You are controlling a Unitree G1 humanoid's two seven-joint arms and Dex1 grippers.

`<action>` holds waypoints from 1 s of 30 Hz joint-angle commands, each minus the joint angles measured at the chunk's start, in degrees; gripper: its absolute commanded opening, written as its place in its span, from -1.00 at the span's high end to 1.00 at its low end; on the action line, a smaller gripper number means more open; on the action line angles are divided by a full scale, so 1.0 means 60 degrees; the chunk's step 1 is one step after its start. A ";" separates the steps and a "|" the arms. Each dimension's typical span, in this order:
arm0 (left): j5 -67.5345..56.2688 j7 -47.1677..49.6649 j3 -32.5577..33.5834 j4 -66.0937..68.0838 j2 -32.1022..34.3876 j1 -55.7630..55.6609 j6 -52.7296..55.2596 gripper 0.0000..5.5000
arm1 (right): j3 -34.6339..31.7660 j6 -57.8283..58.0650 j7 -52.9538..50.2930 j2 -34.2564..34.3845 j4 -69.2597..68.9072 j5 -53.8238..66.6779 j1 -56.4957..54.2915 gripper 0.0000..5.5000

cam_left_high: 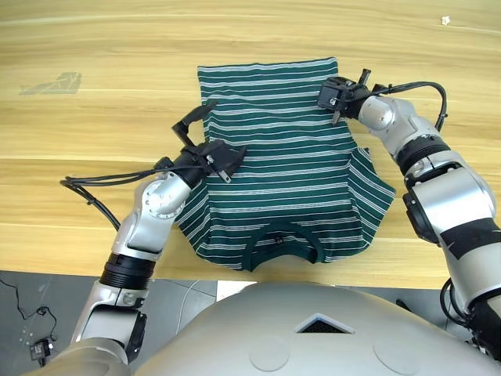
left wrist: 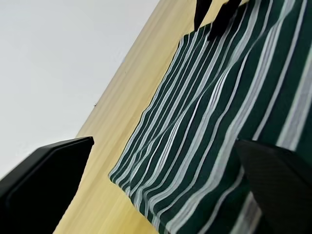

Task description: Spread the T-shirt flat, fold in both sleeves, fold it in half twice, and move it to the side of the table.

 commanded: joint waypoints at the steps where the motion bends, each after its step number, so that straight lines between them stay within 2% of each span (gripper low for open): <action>1: 0.0125 0.0011 -0.0123 0.0167 -0.0146 0.0188 0.0143 -0.96 | -0.0147 0.0570 0.0091 -0.0578 0.0170 0.0011 0.0152 0.48; 12: 0.0271 0.0377 -0.0172 0.1110 -0.0300 0.0273 -0.0096 -0.96 | -0.0731 -0.0209 0.0480 -0.0962 -0.0258 0.0533 0.0804 0.48; 23: -0.0475 -0.0156 0.0211 -0.0730 -0.0371 0.0777 0.0460 -0.96 | -0.2188 -0.1476 -0.0696 -0.1030 -0.1276 0.1760 0.0107 0.48; 26: -0.1350 0.0005 0.0903 -0.1919 -0.0722 0.1007 0.0700 -0.96 | -0.3115 -0.2497 -0.1046 -0.1042 -0.2278 0.2767 0.0577 0.48; 30: -0.4051 0.1331 0.2585 -0.3489 -0.2474 0.1138 0.0466 -0.96 | -0.3941 -0.3345 -0.1080 -0.0805 -0.4680 0.3999 0.2297 0.48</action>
